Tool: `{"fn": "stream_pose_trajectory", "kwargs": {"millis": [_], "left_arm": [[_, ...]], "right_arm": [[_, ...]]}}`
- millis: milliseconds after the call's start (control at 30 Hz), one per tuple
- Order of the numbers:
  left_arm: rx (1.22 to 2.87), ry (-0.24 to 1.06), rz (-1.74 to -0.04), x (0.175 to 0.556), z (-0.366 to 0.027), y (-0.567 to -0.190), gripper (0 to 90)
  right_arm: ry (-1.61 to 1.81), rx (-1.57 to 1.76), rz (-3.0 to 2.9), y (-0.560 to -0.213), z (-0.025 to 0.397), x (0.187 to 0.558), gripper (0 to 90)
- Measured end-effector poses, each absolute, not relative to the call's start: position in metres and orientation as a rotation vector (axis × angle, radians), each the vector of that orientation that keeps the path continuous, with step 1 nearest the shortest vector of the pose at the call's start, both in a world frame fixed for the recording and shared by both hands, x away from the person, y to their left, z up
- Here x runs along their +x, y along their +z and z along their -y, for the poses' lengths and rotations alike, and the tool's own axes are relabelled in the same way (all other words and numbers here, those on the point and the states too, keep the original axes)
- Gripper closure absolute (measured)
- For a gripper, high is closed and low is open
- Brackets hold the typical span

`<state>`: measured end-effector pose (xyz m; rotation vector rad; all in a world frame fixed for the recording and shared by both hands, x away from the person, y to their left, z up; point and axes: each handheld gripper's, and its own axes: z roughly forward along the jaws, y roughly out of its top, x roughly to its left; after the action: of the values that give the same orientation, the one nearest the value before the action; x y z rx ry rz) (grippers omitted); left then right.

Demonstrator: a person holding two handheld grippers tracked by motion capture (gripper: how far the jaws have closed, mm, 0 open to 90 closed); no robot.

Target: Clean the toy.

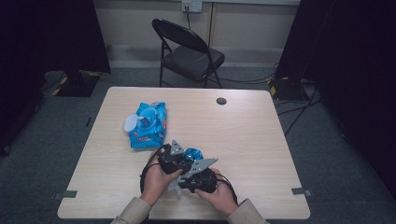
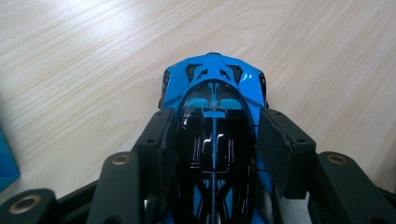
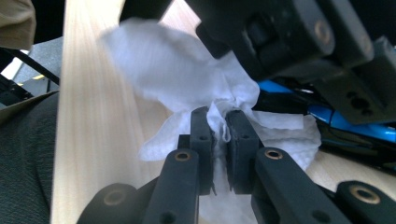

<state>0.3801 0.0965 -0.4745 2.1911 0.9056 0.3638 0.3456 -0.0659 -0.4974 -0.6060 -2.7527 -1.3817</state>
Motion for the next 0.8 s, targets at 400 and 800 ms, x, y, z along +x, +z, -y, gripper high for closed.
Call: {"fn": "stream_pose_trajectory", "kwargs": {"millis": [400,800], "left_arm": [[2.139,0.405,-0.894,0.382,-0.096,-0.464,33.9],[2.118,0.338,-0.824,0.369,-0.095,-0.456,32.1]], "right_arm": [[-1.470,-0.761,2.714,-0.476,0.105,0.361,83.4],[-1.493,-0.953,2.715,-0.474,0.137,0.380,83.4]]}}
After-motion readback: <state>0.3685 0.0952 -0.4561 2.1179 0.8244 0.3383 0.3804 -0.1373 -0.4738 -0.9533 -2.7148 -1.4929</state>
